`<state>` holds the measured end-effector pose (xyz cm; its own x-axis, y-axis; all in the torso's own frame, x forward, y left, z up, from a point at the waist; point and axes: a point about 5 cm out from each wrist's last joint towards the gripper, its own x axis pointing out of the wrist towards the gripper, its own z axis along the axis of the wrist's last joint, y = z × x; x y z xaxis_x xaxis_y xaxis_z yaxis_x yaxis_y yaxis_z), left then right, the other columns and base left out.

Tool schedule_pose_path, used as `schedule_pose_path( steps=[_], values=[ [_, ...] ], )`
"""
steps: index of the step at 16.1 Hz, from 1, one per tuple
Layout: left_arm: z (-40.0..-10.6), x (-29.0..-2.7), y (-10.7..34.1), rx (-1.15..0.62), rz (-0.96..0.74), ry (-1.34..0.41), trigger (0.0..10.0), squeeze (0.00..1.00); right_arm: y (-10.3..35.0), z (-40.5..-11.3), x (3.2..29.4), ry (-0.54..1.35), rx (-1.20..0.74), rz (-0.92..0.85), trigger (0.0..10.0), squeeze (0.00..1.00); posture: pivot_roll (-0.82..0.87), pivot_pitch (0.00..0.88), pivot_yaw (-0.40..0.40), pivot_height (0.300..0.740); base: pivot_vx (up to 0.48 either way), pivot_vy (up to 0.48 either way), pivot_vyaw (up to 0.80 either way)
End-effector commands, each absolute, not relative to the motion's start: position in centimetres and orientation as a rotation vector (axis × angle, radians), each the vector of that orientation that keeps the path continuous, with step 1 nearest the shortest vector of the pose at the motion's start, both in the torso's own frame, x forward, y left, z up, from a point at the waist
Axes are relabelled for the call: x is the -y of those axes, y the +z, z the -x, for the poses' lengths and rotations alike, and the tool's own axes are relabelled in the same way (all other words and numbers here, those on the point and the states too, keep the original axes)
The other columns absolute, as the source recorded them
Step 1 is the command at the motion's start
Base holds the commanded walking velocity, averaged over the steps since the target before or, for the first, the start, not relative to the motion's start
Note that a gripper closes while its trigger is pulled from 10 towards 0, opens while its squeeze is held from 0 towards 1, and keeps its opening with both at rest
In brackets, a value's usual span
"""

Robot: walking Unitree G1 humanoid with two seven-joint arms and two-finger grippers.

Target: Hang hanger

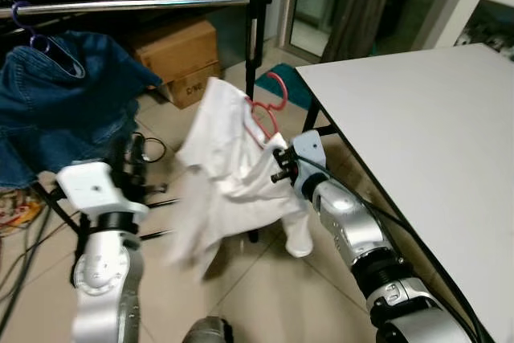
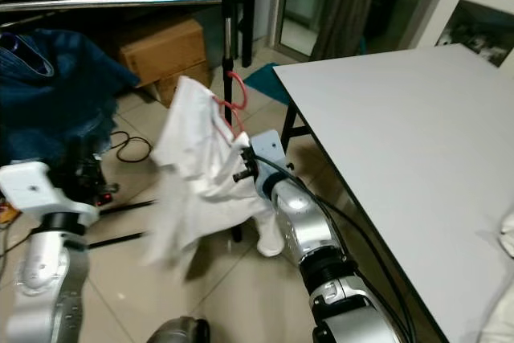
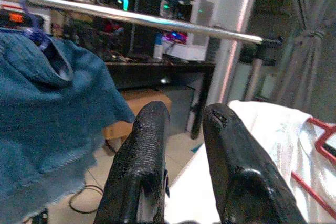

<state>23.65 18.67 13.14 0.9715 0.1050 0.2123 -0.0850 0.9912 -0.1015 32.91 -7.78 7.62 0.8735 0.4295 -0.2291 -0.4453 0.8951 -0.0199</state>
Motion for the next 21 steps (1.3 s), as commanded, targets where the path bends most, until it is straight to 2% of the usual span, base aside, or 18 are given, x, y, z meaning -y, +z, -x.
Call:
schedule_pose_path(
  steps=[1,6,21],
  values=[
    [-23.83,-18.21,13.24,0.232,0.074,0.08,10.0,0.0,8.8,-33.55,7.86,0.435,-0.159,0.077,10.0,0.0,0.14,0.0,-0.019,0.74,0.0,0.0,0.0],
    [-23.38,-18.59,12.88,0.247,0.034,0.107,10.0,0.0,8.28,-33.12,7.6,0.459,-0.148,0.109,10.0,0.0,0.18,0.0,-0.051,0.74,0.0,0.0,0.0],
    [-23.05,-18.48,12.4,0.233,0.009,0.125,10.0,0.0,8.33,-32.62,7.06,0.504,-0.113,0.097,10.0,0.0,0.2,0.0,-0.053,0.74,0.0,0.0,0.0]
  ],
)
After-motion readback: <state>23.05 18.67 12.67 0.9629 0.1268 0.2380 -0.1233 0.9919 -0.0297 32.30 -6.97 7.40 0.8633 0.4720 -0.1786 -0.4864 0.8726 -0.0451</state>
